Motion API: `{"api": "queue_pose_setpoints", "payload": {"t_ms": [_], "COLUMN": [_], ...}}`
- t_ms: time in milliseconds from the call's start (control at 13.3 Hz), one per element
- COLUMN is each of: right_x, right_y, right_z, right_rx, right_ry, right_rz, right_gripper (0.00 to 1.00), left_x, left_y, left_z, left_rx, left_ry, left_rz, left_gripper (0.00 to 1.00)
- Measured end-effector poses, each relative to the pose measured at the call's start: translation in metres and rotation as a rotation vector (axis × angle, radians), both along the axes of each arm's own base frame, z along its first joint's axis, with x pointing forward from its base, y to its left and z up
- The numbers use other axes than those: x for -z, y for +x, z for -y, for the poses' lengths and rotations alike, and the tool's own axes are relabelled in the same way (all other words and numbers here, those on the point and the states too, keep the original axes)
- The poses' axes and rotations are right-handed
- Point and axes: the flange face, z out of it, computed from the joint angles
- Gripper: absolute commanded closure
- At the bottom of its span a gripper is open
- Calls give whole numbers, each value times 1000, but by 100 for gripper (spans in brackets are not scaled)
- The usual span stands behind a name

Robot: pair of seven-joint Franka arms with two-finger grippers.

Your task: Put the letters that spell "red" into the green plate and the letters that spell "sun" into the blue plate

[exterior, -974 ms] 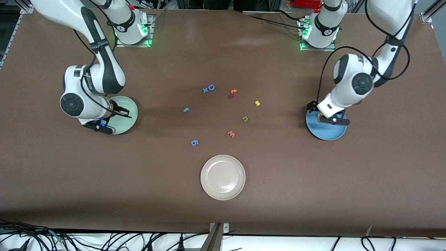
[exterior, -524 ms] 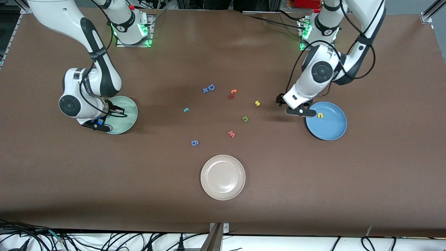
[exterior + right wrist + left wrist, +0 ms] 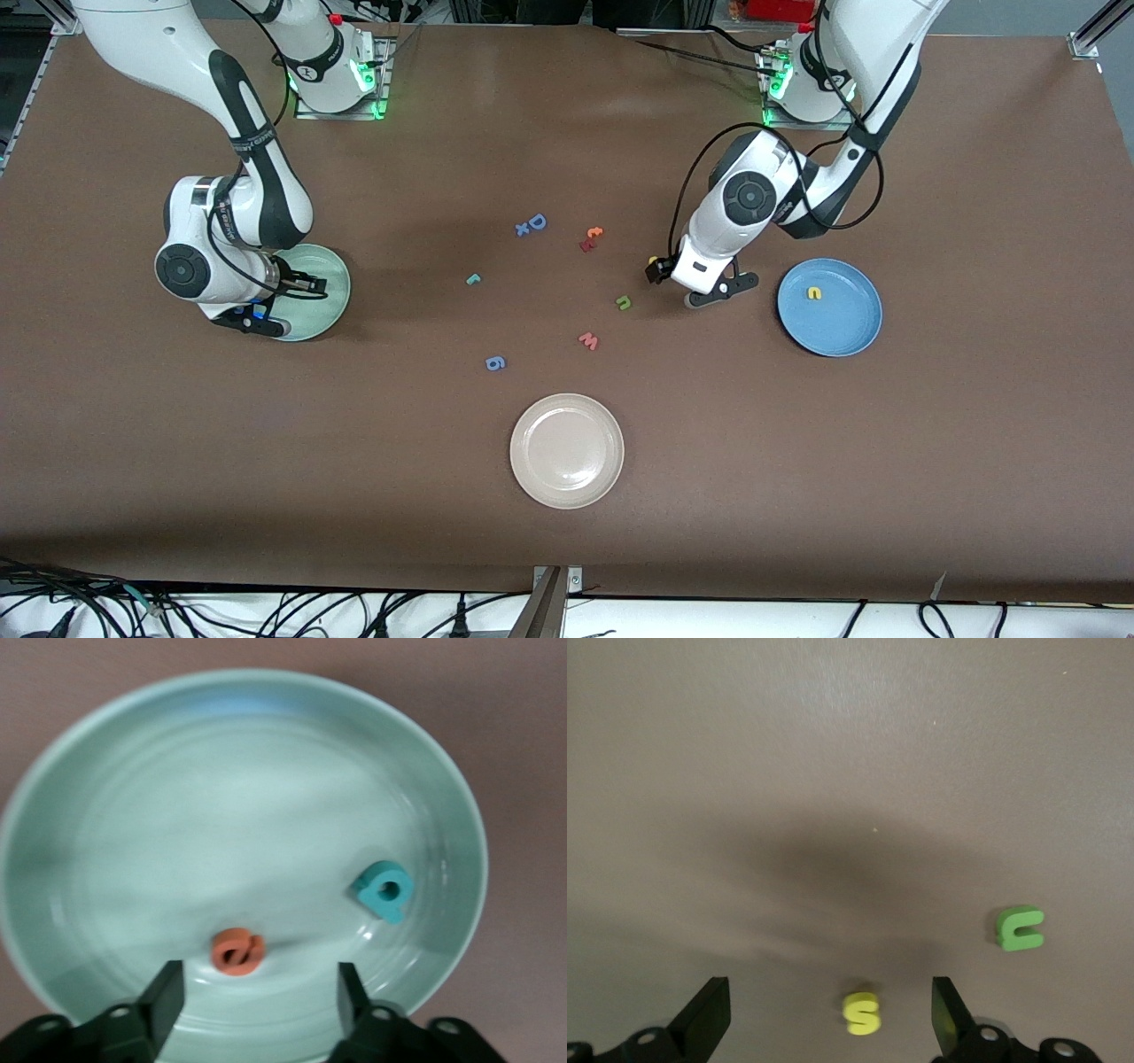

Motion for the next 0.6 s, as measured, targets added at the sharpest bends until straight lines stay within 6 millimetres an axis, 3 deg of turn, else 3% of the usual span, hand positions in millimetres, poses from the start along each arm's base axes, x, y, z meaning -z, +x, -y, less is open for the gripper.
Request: {"api": "queue_pose_setpoints", "payload": {"t_ms": [150, 225, 599], "right_x": [-17, -26, -51], "right_y": [3, 2, -10], "right_z": [-36, -57, -160], "right_rx": [39, 55, 104], "right_ry": [21, 27, 53], "right_rz": [22, 34, 84], "right_gripper": [13, 1, 1], "left_x": [3, 3, 4], "left_y": [-3, -5, -16], "left_z": [12, 16, 36], "left_rx": [-66, -91, -194], "left_ry": [6, 10, -2], "left_rz": [-12, -16, 3], "left_gripper": [0, 0, 0]}}
